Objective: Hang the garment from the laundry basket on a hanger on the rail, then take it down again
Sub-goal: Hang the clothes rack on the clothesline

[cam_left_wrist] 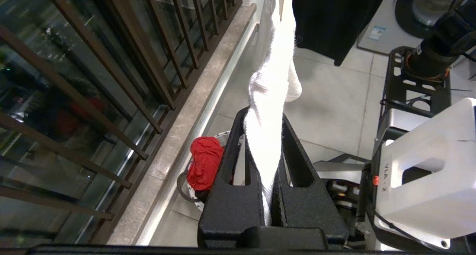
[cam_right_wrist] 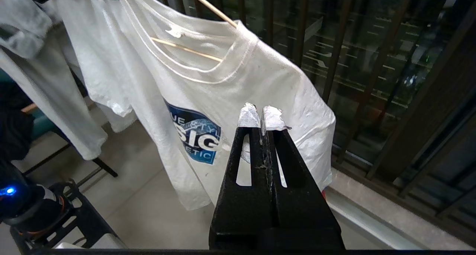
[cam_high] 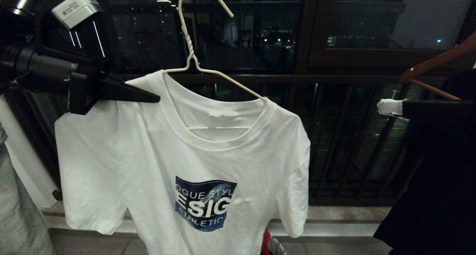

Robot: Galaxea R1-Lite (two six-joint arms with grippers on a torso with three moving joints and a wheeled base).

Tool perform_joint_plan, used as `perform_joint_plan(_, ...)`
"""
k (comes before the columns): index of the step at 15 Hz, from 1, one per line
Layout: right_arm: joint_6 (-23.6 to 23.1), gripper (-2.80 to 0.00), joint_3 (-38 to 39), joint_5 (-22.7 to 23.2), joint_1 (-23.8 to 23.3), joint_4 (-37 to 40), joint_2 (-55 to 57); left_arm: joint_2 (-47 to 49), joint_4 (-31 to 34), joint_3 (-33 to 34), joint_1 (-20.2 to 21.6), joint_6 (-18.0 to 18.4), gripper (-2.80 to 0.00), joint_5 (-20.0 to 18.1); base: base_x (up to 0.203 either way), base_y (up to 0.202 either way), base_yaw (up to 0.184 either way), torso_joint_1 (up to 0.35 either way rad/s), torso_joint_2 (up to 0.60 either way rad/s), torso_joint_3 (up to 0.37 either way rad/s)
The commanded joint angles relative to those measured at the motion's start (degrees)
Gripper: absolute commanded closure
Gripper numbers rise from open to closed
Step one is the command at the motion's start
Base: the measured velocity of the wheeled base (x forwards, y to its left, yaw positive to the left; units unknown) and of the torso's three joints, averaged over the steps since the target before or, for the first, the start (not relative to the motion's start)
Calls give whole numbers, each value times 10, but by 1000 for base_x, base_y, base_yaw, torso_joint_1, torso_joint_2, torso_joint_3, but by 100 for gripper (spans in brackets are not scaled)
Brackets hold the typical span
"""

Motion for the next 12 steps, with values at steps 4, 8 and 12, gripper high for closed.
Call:
perform_joint_plan(4,1,0,0,-2,-1,0,-1,-47,2,75,-2,3,0,-4,0,0,0,270,-581,-317)
perform_joint_plan(8,0,0,0,-2,-1,0,-1,-119,-14,197,-6,6,0,-4,0,0,0,184,-377,-205)
perform_joint_plan(12,0,0,0,-2,0,0,-2,-204,-20,261,-6,5,0,-5,0,0,0,159,-337,-176)
